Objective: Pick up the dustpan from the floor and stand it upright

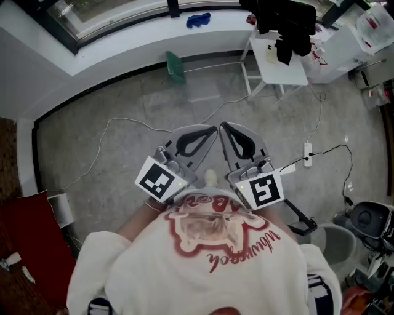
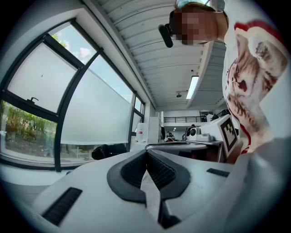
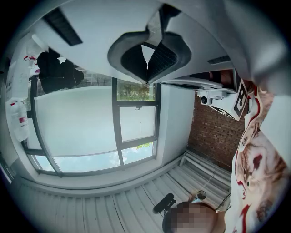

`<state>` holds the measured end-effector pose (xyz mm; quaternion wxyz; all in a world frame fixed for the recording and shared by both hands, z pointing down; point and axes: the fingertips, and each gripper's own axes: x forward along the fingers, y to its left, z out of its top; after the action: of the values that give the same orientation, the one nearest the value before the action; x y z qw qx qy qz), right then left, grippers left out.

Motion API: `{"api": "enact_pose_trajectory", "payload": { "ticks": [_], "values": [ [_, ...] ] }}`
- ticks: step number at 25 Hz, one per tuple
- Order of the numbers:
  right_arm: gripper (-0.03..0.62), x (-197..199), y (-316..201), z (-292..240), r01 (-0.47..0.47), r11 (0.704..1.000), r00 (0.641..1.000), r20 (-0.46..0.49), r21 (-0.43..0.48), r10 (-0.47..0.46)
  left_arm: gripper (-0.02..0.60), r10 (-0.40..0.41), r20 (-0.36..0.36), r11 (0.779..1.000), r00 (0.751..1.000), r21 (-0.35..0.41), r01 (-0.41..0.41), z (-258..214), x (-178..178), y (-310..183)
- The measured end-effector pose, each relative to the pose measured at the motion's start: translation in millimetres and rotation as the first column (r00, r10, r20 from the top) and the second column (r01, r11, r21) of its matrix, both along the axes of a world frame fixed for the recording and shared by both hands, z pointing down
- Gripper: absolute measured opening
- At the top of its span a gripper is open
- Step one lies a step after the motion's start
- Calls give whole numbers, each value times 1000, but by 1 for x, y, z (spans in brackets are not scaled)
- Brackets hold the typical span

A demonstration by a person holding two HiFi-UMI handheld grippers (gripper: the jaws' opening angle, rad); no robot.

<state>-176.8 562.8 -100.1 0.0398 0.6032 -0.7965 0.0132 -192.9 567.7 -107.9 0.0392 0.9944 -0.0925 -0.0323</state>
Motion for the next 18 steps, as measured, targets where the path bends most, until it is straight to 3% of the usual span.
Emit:
{"api": "enact_pose_trajectory", "payload": {
  "ticks": [3,7,18],
  "values": [
    [25,0,-1,-1,0,1000,1000,2,2,0,18,-3,0,1000,1000,-2,3,-1,-1,-1],
    [25,-5,-7,-18,18,995,999,44,100,-23,19,-14,-4,1000,1000,-2,14,-2,-2,-5],
    [25,1,-10,-11,44,997,998,42,71,-47,20,-15,1,1000,1000,3,15,-1,8,-6]
  ]
}}
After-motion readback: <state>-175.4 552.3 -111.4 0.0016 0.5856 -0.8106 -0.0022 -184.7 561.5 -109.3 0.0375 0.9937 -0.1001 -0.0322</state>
